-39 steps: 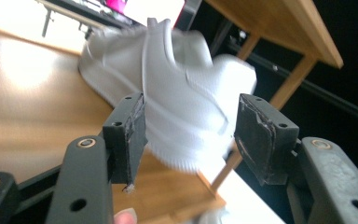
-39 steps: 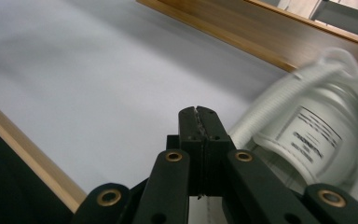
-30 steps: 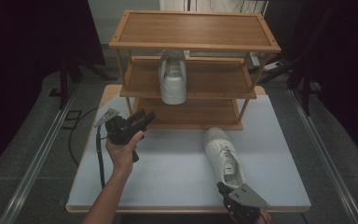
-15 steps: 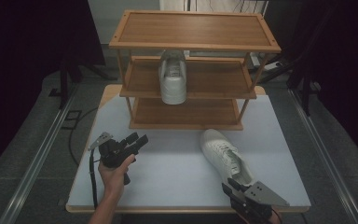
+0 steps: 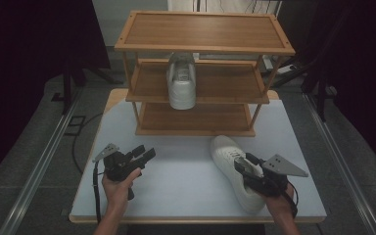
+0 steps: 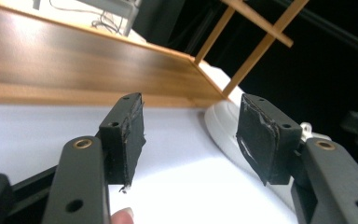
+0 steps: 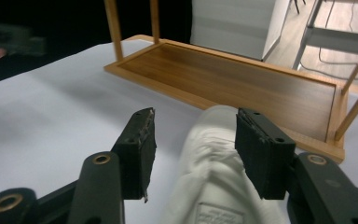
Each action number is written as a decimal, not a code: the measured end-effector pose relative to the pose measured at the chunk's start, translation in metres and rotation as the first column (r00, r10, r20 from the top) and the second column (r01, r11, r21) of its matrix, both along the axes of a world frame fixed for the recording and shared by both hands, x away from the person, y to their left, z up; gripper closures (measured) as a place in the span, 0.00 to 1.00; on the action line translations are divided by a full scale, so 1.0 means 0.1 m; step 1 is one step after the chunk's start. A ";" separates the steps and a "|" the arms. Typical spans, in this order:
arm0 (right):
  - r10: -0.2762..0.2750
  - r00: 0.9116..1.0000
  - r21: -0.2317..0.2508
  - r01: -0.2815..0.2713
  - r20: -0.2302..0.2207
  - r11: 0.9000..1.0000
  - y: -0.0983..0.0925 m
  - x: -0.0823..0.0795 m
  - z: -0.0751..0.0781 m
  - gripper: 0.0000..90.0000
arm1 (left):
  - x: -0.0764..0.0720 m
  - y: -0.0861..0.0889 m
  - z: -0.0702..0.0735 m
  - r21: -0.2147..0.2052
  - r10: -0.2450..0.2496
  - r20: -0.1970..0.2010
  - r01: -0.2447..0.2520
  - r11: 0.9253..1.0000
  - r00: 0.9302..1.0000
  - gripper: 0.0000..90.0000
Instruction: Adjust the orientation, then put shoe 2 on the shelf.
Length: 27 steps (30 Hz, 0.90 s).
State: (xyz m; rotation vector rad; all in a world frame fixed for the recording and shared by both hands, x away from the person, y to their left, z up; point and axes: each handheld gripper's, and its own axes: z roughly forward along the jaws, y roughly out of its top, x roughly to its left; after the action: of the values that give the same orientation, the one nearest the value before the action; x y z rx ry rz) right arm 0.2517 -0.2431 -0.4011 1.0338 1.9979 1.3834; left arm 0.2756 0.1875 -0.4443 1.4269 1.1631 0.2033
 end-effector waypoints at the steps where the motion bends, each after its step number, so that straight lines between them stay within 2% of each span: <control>1: 0.000 1.000 0.018 0.001 -0.020 1.000 -0.03 0.04 -0.01 0.52 | -0.01 0.00 -0.01 0.002 0.003 -0.003 -0.003 1.000 1.000 0.45; 2: -0.002 1.000 0.041 0.003 -0.027 0.999 -0.06 0.07 0.00 0.52 | -0.02 0.01 -0.03 0.004 0.004 -0.008 -0.004 1.000 1.000 0.45; 3: -0.012 1.000 0.062 0.013 -0.015 0.998 -0.09 0.07 0.00 0.52 | -0.02 0.02 -0.04 0.010 0.002 -0.012 -0.002 1.000 1.000 0.45; 6: -0.022 1.000 0.046 0.022 -0.009 0.999 -0.18 0.09 0.04 0.50 | -0.03 0.04 -0.07 0.020 0.008 -0.021 -0.008 1.000 1.000 0.45; 8: -0.035 0.999 0.066 0.036 -0.014 0.997 -0.30 0.10 0.03 0.50 | -0.03 0.05 -0.09 0.020 0.005 -0.030 -0.004 1.000 1.000 0.45; 12: -0.050 0.998 0.072 0.052 -0.031 0.996 -0.37 0.16 -0.02 0.50 | -0.06 0.04 -0.10 0.027 -0.007 -0.036 0.008 1.000 0.999 0.44; 17: -0.039 0.998 0.056 0.042 -0.051 0.998 -0.39 0.28 -0.11 0.48 | -0.07 0.02 -0.09 0.041 -0.026 -0.034 0.027 0.999 0.999 0.43; 20: -0.032 0.998 0.045 0.035 -0.058 0.998 -0.38 0.35 -0.15 0.48 | -0.07 -0.02 -0.09 0.064 -0.030 -0.031 0.032 0.997 0.999 0.43; 27: -0.024 0.996 0.031 0.027 -0.087 0.999 -0.36 0.43 -0.22 0.48 | -0.07 -0.04 -0.12 0.062 -0.039 -0.049 0.042 0.997 0.998 0.43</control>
State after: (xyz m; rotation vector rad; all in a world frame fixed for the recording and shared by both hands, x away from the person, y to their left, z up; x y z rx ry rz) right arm 0.2951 -0.2791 -0.4235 1.1481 2.0226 1.3834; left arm 0.2688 0.1837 -0.4565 1.5162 1.1752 0.1794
